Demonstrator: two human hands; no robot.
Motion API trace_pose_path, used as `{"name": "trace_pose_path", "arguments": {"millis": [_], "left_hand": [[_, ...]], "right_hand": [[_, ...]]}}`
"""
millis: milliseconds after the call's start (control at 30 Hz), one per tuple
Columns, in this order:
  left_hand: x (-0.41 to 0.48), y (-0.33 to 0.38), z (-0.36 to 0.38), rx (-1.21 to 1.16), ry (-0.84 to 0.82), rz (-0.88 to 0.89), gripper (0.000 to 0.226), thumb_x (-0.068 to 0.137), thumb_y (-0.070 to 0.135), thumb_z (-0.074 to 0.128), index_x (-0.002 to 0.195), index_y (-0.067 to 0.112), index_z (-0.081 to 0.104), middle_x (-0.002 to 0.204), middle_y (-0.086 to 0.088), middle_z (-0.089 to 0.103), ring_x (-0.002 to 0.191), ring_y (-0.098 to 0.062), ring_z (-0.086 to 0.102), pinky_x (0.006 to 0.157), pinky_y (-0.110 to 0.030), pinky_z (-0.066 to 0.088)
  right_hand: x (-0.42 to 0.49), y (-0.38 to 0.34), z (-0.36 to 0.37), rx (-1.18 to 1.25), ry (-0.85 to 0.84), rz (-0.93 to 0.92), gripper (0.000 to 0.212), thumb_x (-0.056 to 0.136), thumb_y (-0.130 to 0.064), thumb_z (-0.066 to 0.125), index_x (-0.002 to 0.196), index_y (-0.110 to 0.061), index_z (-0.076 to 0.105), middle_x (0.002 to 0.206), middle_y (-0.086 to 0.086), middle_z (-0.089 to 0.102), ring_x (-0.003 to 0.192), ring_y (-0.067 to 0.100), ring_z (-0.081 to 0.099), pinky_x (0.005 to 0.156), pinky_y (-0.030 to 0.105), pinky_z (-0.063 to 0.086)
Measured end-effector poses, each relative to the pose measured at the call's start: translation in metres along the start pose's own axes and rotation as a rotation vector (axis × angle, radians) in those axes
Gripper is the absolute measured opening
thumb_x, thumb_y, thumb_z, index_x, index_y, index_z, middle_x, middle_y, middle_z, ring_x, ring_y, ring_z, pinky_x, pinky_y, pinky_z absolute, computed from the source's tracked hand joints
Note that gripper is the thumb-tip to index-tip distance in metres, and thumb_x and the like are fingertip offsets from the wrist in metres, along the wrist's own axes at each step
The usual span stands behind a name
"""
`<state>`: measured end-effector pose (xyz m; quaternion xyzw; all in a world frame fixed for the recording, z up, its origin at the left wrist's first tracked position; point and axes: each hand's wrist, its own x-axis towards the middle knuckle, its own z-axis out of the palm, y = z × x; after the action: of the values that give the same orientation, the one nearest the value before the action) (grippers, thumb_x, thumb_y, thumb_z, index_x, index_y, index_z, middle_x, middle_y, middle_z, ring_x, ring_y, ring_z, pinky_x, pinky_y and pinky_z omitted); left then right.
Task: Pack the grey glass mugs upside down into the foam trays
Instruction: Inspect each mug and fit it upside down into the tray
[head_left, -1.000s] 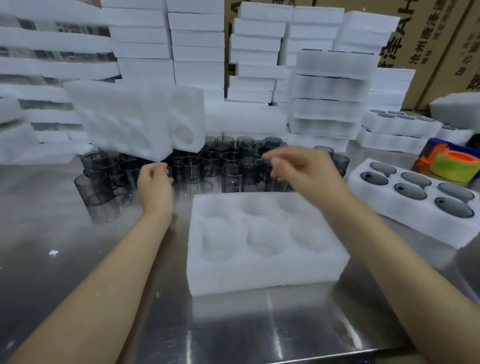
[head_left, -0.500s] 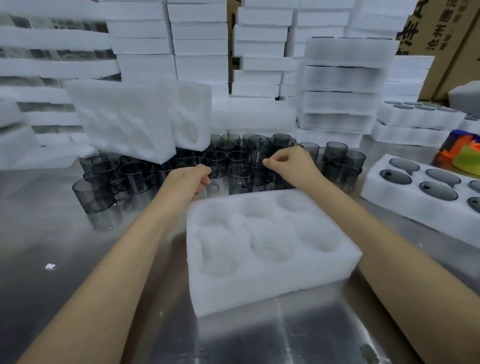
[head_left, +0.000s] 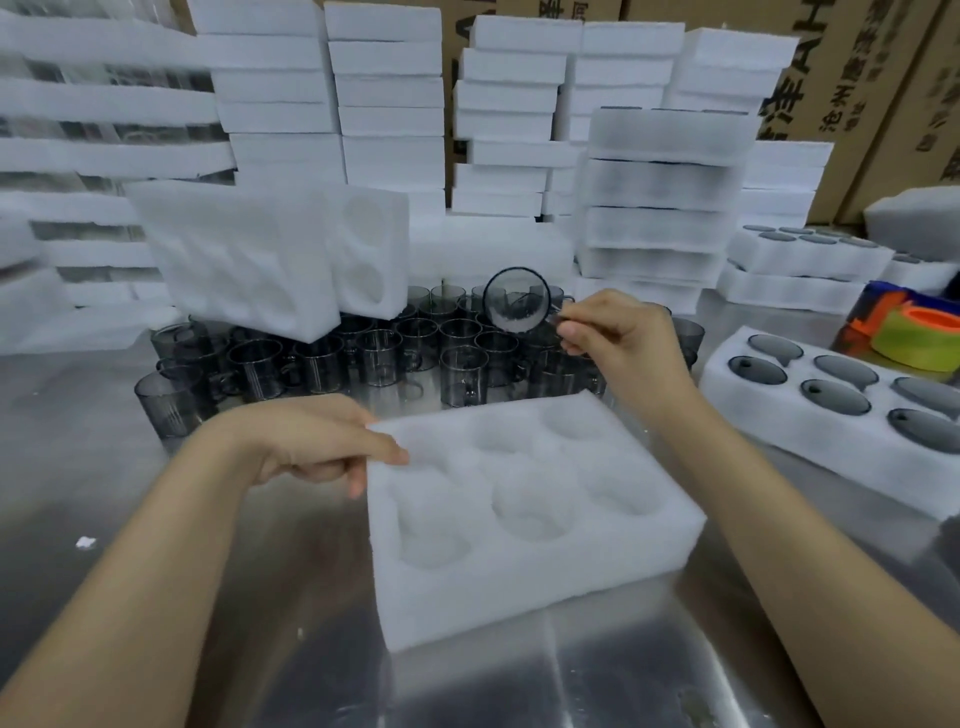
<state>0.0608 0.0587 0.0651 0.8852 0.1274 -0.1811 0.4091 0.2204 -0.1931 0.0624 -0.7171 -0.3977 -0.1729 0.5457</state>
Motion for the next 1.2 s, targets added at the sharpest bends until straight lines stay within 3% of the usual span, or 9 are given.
{"name": "trace_pose_path", "arguments": {"millis": [167, 267, 400, 567, 700, 867, 1033, 1100, 1200], "left_hand": [[0.025, 0.011, 0.026, -0.160, 0.507, 0.072, 0.021, 0.083, 0.016, 0.058, 0.064, 0.007, 0.058, 0.044, 0.000, 0.052, 0.038, -0.014, 0.034, 0.042, -0.019, 0.025], [0.034, 0.011, 0.034, -0.144, 0.724, 0.097, 0.024, 0.087, 0.036, 0.063, 0.081, 0.013, 0.070, 0.058, 0.006, 0.061, 0.057, -0.013, 0.052, 0.057, -0.025, 0.039], [0.030, 0.017, 0.036, 0.013, 1.052, 0.257, 0.047, 0.095, 0.057, 0.040, 0.087, 0.020, 0.067, 0.070, 0.003, 0.061, 0.071, -0.017, 0.058, 0.063, -0.036, 0.044], [0.031, 0.032, 0.042, -0.418, 0.787, 0.573, 0.027, 0.102, 0.038, 0.036, 0.109, 0.032, 0.062, 0.098, 0.013, 0.066, 0.084, 0.002, 0.062, 0.078, -0.027, 0.043], [0.033, 0.030, 0.048, -0.334, 0.742, 0.572, 0.025, 0.102, 0.037, 0.039, 0.116, 0.031, 0.059, 0.101, 0.014, 0.068, 0.101, 0.000, 0.061, 0.092, -0.022, 0.043], [0.034, 0.032, 0.049, -0.308, 0.722, 0.632, 0.024, 0.102, 0.031, 0.039, 0.113, 0.028, 0.060, 0.105, 0.011, 0.067, 0.102, -0.002, 0.062, 0.092, -0.019, 0.046], [0.036, 0.029, 0.048, -0.344, 0.768, 0.667, 0.024, 0.100, 0.026, 0.044, 0.112, 0.018, 0.064, 0.108, 0.000, 0.069, 0.100, -0.008, 0.066, 0.090, -0.021, 0.051], [0.035, 0.028, 0.047, -0.376, 0.791, 0.663, 0.024, 0.099, 0.025, 0.046, 0.111, 0.017, 0.065, 0.105, -0.004, 0.070, 0.097, -0.012, 0.068, 0.089, -0.025, 0.053], [0.034, 0.028, 0.048, -0.294, 0.877, 0.666, 0.038, 0.093, 0.038, 0.045, 0.109, 0.013, 0.070, 0.100, -0.007, 0.072, 0.095, -0.018, 0.068, 0.088, -0.032, 0.053]], "right_hand": [[-0.002, -0.006, -0.006, 0.062, -0.059, 0.016, 0.022, 0.088, 0.002, 0.064, 0.094, -0.017, 0.071, 0.084, 0.001, 0.062, 0.067, 0.006, 0.065, 0.071, 0.017, 0.054], [-0.002, -0.017, -0.005, 0.160, -0.158, 0.115, 0.022, 0.092, -0.003, 0.061, 0.083, -0.020, 0.071, 0.077, 0.000, 0.064, 0.064, 0.011, 0.067, 0.067, 0.017, 0.053], [-0.007, -0.027, 0.002, 0.191, -0.314, 0.235, 0.022, 0.096, -0.007, 0.055, 0.080, -0.016, 0.068, 0.065, -0.004, 0.062, 0.058, 0.008, 0.063, 0.057, 0.017, 0.050], [-0.019, -0.040, 0.022, 0.201, -0.361, 0.281, 0.020, 0.096, -0.008, 0.054, 0.081, -0.011, 0.067, 0.069, 0.003, 0.063, 0.057, 0.010, 0.063, 0.057, 0.019, 0.051], [-0.027, -0.043, 0.035, 0.065, -0.417, 0.275, 0.019, 0.095, -0.014, 0.058, 0.080, -0.009, 0.069, 0.065, -0.001, 0.065, 0.052, 0.008, 0.060, 0.054, 0.016, 0.046], [-0.029, -0.044, 0.034, -0.019, -0.463, 0.261, 0.020, 0.094, -0.023, 0.061, 0.084, -0.009, 0.071, 0.065, -0.008, 0.067, 0.050, 0.000, 0.055, 0.050, 0.006, 0.036], [-0.030, -0.043, 0.041, -0.108, -0.475, 0.229, 0.014, 0.091, -0.028, 0.064, 0.086, -0.016, 0.067, 0.081, -0.004, 0.067, 0.051, 0.002, 0.053, 0.059, 0.018, 0.045], [-0.031, -0.043, 0.043, -0.094, -0.440, 0.193, 0.015, 0.090, -0.028, 0.066, 0.105, -0.024, 0.063, 0.097, -0.011, 0.063, 0.052, 0.000, 0.051, 0.061, 0.015, 0.044], [-0.033, -0.043, 0.045, -0.181, -0.430, 0.046, 0.049, 0.092, -0.023, 0.064, 0.137, -0.030, 0.047, 0.112, -0.010, 0.056, 0.063, 0.002, 0.054, 0.066, 0.008, 0.040]]}}
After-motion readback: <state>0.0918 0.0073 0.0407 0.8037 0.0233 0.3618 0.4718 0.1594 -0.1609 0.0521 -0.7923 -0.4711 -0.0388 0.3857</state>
